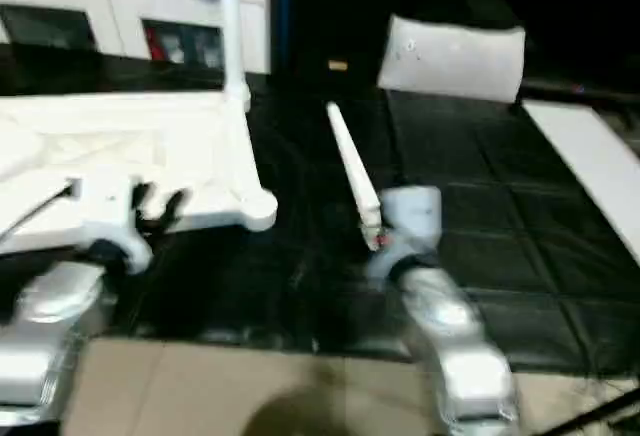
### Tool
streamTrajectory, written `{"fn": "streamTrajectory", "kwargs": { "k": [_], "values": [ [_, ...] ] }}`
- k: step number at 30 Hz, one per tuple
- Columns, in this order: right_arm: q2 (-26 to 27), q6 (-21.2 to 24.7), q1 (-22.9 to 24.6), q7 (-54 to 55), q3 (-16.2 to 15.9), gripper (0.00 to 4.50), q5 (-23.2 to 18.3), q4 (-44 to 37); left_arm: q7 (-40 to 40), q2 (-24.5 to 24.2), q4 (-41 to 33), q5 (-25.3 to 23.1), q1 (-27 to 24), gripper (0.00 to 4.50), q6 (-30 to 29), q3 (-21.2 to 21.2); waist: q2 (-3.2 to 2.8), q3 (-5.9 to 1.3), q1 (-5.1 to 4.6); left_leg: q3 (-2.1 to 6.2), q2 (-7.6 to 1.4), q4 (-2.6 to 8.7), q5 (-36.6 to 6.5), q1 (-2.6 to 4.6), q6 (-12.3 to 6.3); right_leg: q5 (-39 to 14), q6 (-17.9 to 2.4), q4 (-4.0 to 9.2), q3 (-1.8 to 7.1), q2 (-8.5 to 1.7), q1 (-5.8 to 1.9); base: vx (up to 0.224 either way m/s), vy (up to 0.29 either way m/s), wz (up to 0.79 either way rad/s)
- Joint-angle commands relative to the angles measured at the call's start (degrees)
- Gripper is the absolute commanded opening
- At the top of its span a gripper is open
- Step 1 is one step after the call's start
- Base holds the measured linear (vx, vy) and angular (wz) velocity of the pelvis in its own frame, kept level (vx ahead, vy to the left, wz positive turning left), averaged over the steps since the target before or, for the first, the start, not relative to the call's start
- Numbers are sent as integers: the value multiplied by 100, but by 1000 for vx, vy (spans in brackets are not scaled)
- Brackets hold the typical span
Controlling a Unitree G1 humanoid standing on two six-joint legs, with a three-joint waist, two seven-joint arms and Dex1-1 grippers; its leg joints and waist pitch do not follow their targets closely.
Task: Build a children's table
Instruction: Rotate table base
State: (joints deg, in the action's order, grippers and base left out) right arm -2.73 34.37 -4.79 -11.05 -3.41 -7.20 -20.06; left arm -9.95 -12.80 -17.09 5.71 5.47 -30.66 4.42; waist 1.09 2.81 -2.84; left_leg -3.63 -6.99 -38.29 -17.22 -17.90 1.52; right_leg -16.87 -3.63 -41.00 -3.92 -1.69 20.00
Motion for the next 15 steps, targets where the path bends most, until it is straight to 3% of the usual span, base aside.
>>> {"fn": "streamTrajectory", "kwargs": {
  "k": [1, 2, 3, 4, 5, 6, 7, 8, 9, 10, 11, 12, 13, 14, 15],
  "values": [
    [-108, 60, -3, 68, 190, 450, -4, -20, -89, 78, 1, -10, 120, 232, 24, -161, -209, -246, -159, 576, -800, 893, -648, 566, -1631, 52, 240, 28, -10, -246, 470, 127, 24, 6],
    [-111, 66, -23, 94, 203, 450, -6, -5, -93, 67, 26, -7, 139, 232, 32, -176, -23, -302, -199, 351, -537, 852, -231, 569, -1976, 438, 140, 390, 116, -383, 389, 127, 24, 6],
    [-106, 76, -40, 107, 212, 450, -6, 6, -94, 59, 41, -8, 148, 232, 39, -180, 82, -327, -148, 165, -363, 749, -215, 462, -1870, 539, -6, 654, 239, -501, 226, 128, -20, 4],
    [-102, 84, -53, 116, 218, 450, -7, 14, -95, 52, 52, -7, 154, 232, 46, -183, 318, -397, 16, -170, 110, 342, -320, -65, -1566, -34, -505, 1045, 716, -766, -442, 125, -60, 3],
    [-99, 95, -79, 125, 220, 450, -5, 28, -97, 44, 67, -8, 163, 232, 51, -183, 274, -373, 239, -104, 18, -275, -189, -436, -1028, -1118, -1296, 1345, 1197, -1450, -872, 125, -60, 3],
    [-98, 106, -121, 134, 217, 450, 15, 57, -95, 33, 84, -3, 171, 232, 56, -185, 276, -423, 243, -59, -41, -431, 35, -632, -705, -1102, -1506, 1252, 1162, -1414, -977, 126, -51, -6],
    [-100, 110, -136, 137, 214, 450, 28, 70, -92, 29, 87, 1, 170, 232, 58, -188, 203, -309, 278, -41, -161, -304, 475, -698, -192, -748, -1823, 1231, 820, -1166, -782, 121, -24, -13],
    [-105, 107, -164, 146, 206, 450, 48, 95, -92, 26, 89, 3, 168, 232, 61, -193, 120, -304, 298, -63, -206, -123, 641, -664, -176, -851, -1809, 1234, 644, -1035, -735, 121, -24, -13],
    [-112, 105, -184, 158, 196, 450, 58, 112, -94, 23, 92, 2, 168, 232, 65, -195, -84, -258, 256, -122, -346, 418, 671, -451, -265, -1379, -1461, 1238, 270, -667, -574, 111, 3, -7],
    [-116, 141, -234, 184, 196, 450, 70, 143, -98, 19, 99, -2, 170, 232, 64, -200, -235, -219, 219, -74, -463, 688, 80, -231, -226, -1528, -1113, 1147, 103, -406, -466, 116, 52, -3],
    [-119, 169, -268, 204, 196, 450, 78, 162, -102, 17, 101, -6, 171, 232, 62, -205, -353, -256, -69, 380, -858, 939, -977, 193, -376, -970, -584, 428, -20, -67, -56, 116, 52, -3],
    [-150, 245, -344, 234, 186, 450, 118, 207, -159, 19, 104, 20, 165, 232, 110, -223, -306, -335, -113, 542, -991, 953, -1054, 427, -687, -683, -382, 286, 14, -141, 94, 123, 59, 1],
    [-172, 297, -395, 254, 179, 450, 147, 237, -201, 21, 105, 40, 161, 232, 146, -236, -310, -338, -102, 608, -1021, 913, -843, 463, -974, -424, -180, 171, 43, -193, 179, 108, 27, 3],
    [-220, 510, -559, 361, 203, 450, 220, 356, -311, -36, 90, 25, 146, 232, 81, -319, -216, -337, -87, 466, -926, 726, 742, 397, -1919, 360, 223, 185, 125, -349, 370, 108, 27, 3],
    [-259, 640, -644, 395, 204, 450, 263, 416, -391, -62, 73, 59, 132, 232, 45, -355, -129, -365, -72, 392, -864, 609, 1456, 348, -2090, 741, 241, 311, 224, -452, 401, 82, 5, 6]
  ]
}}
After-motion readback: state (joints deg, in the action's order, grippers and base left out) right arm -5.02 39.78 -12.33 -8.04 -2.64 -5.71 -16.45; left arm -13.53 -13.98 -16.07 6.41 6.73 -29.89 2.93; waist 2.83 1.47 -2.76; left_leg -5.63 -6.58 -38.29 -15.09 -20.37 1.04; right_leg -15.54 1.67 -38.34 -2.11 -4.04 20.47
